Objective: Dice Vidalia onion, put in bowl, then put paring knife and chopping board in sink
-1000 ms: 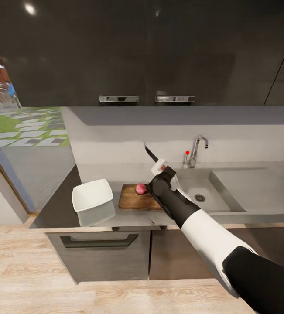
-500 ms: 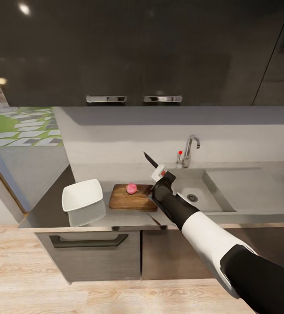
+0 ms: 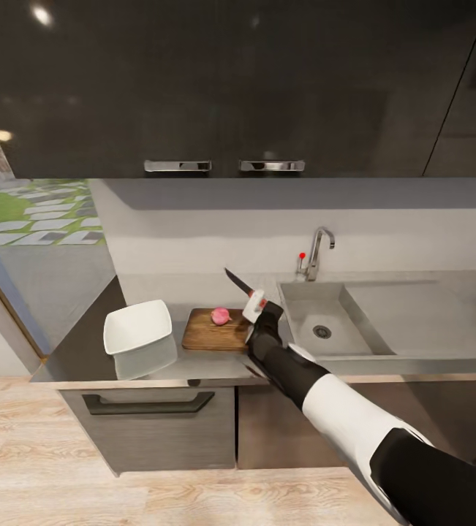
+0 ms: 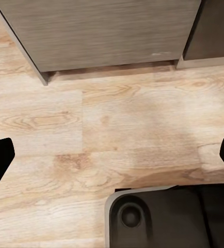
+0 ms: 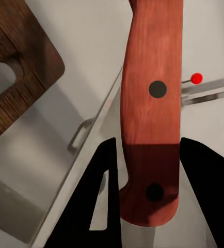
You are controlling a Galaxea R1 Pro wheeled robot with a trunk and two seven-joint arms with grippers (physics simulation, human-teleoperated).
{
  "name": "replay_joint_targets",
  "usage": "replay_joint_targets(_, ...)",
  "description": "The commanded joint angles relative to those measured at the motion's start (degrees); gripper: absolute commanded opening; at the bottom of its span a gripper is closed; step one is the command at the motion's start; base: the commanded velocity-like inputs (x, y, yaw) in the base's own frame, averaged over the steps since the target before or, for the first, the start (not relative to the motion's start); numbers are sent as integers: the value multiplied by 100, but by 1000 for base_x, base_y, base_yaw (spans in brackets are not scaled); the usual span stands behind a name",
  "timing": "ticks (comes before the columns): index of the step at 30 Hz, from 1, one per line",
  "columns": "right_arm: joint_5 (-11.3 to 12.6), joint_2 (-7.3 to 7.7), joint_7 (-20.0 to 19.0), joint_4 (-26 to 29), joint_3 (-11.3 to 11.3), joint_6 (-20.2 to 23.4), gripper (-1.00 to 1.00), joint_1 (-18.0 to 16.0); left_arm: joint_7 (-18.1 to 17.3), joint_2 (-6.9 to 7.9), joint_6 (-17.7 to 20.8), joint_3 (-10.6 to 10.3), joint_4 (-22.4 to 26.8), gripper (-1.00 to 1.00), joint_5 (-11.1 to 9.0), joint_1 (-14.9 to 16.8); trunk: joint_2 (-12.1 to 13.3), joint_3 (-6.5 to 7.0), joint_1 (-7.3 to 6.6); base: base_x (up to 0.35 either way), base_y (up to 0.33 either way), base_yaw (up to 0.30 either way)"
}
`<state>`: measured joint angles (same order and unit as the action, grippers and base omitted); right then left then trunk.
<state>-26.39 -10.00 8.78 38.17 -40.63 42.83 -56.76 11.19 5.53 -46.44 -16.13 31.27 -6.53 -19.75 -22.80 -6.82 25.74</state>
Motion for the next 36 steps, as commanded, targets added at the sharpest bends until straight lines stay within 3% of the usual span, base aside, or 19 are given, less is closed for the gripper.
replay_joint_targets(1,11,0,51,4,-28,25,-100,7,24,9,-8,-48,11,100,-59,1,-12,-11,4,0,0,0)
replay_joint_targets(6,11,0,93,14,-43,-241,-100,67,24,9,-5,-48,11,100,-59,1,-12,-11,4,0,0,0)
replay_joint_targets(13,11,0,97,16,-484,-308,-100,204,24,9,-7,-48,11,100,-59,0,-12,-11,4,0,0,0)
replay_joint_targets(36,15,0,89,15,-542,-386,-100,292,24,9,-5,-48,11,100,-59,0,-12,-11,4,0,0,0)
